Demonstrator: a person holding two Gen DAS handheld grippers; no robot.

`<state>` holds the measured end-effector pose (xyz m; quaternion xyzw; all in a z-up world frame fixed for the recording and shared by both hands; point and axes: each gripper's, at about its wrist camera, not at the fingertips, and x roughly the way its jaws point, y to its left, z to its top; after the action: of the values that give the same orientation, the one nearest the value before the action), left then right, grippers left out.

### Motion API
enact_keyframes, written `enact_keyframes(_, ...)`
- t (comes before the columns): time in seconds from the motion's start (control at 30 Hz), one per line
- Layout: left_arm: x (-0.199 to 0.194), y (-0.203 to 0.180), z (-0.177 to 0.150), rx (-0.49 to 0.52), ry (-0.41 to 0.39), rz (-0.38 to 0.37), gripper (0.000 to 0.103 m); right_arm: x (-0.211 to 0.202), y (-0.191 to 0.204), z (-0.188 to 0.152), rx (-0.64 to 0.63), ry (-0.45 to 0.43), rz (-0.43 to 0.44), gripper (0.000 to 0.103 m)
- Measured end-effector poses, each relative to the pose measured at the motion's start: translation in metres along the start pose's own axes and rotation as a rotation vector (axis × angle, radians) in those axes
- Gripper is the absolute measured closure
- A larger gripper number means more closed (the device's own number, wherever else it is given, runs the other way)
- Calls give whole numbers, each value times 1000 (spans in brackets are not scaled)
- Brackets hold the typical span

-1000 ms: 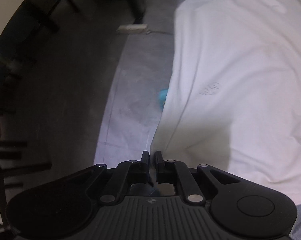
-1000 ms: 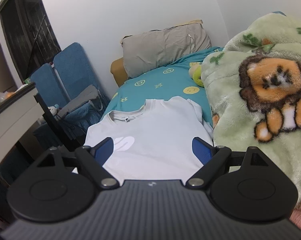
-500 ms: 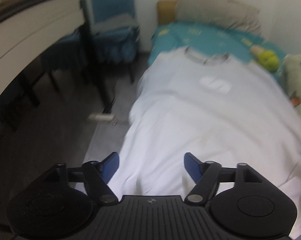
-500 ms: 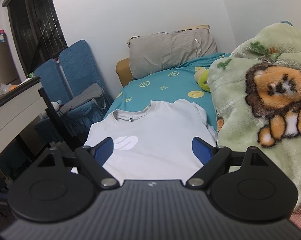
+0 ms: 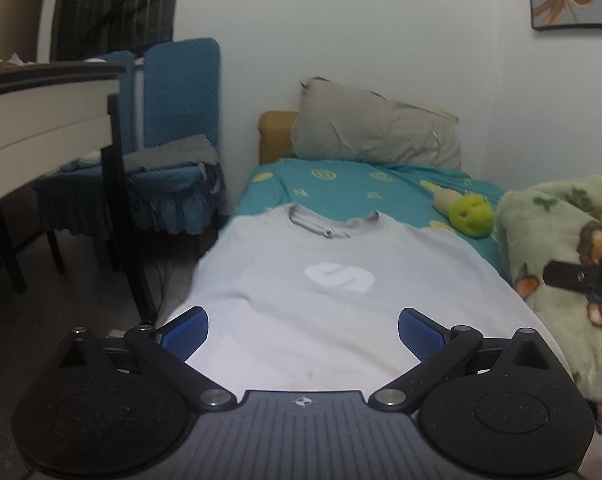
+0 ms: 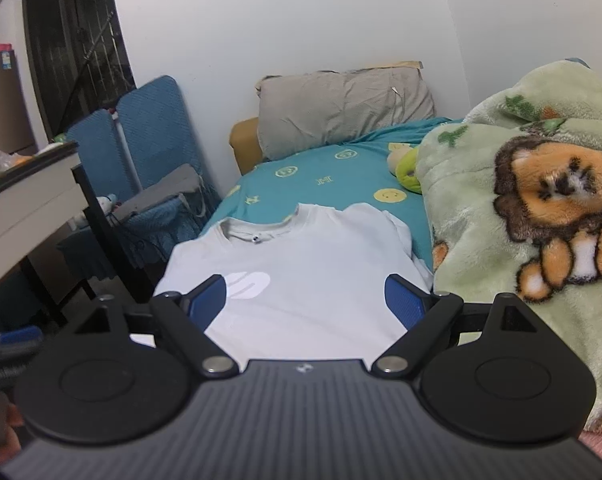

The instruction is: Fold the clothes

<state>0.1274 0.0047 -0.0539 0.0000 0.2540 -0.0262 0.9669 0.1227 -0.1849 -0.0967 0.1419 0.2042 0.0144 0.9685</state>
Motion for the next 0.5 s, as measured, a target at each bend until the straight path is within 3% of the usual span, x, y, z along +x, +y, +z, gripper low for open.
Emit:
enact_keyframes(0.03, 4, 4, -4, 0, 8, -2, 1, 1, 0, 0, 3, 0, 1, 15)
enact_keyframes(0.13, 4, 19, -10, -31, 16, -3, 0, 2, 0, 0, 19, -6, 14, 0)
enact_keyframes(0.33, 6, 38, -15, -116, 46, -22, 0, 8, -6, -2, 93, 11, 13, 0)
enact_keyframes(0.5, 4, 37, -13, -105, 18, -12, 0, 34, -38, 7, 340, 20, 55, 0)
